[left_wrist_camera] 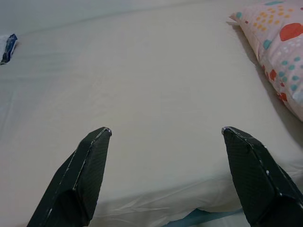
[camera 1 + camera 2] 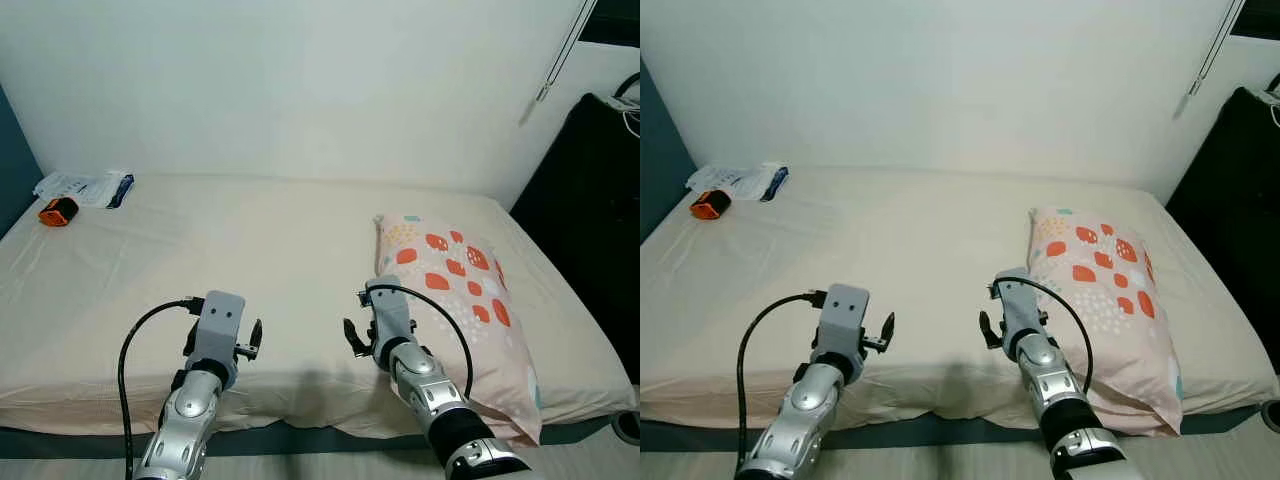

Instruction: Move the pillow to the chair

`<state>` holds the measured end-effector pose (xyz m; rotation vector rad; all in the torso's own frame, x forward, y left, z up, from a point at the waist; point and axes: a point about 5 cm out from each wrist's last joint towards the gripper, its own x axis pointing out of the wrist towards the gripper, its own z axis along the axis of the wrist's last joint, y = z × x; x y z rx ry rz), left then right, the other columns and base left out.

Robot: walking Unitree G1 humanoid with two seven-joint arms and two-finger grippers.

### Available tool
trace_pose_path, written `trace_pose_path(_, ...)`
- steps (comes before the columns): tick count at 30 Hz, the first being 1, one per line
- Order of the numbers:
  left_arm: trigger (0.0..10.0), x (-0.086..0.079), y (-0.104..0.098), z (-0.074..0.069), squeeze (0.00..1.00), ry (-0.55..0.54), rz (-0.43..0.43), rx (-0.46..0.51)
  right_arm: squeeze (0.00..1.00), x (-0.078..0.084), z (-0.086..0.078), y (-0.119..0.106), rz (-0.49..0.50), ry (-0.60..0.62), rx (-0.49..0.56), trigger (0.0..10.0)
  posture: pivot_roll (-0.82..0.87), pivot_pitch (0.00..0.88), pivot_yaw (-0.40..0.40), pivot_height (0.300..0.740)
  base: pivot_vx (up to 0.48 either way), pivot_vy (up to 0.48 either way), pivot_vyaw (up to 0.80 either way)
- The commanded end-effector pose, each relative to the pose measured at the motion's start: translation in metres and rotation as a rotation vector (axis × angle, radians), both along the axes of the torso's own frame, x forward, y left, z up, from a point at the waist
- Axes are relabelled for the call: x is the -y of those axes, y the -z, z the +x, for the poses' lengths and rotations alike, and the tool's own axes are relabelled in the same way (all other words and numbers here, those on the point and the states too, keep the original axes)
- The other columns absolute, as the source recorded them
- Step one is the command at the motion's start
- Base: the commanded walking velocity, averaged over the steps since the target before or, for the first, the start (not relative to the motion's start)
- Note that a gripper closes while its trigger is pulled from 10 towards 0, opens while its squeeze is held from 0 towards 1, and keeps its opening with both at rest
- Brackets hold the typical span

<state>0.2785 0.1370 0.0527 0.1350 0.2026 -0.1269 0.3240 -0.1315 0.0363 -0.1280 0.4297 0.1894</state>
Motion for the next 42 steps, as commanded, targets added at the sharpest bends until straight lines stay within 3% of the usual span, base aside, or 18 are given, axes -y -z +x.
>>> trace_pose_path(1, 10.0, 0.0023, 0.0, -0.0002, 0.0, 0.007, -0.019, 0.0, 0.0, 0.0019, -0.0006, 0.0003, 0.002, 0.011, 0.006, 10.0, 0.04, 0.0, -0.081, 0.702, 0.0, 0.0, 0.0)
trace_pose_path(34, 10.0, 0.0011, 0.0006, -0.0002, 0.0, -0.013, -0.03, 0.002, 0.0, 0.0051, -0.0001, -0.0005, 0.006, 0.015, 0.005, 10.0, 0.04, 0.0, -0.092, 0.702, 0.286, 0.0, 0.0)
trace_pose_path(42, 10.0, -0.0035, 0.0032, 0.0003, 0.0, -0.061, 0.008, -0.007, 0.0, 0.0049, -0.0005, -0.0001, 0.003, 0.007, 0.002, 10.0, 0.04, 0.0, -0.1, 0.702, 0.0, 0.0, 0.0)
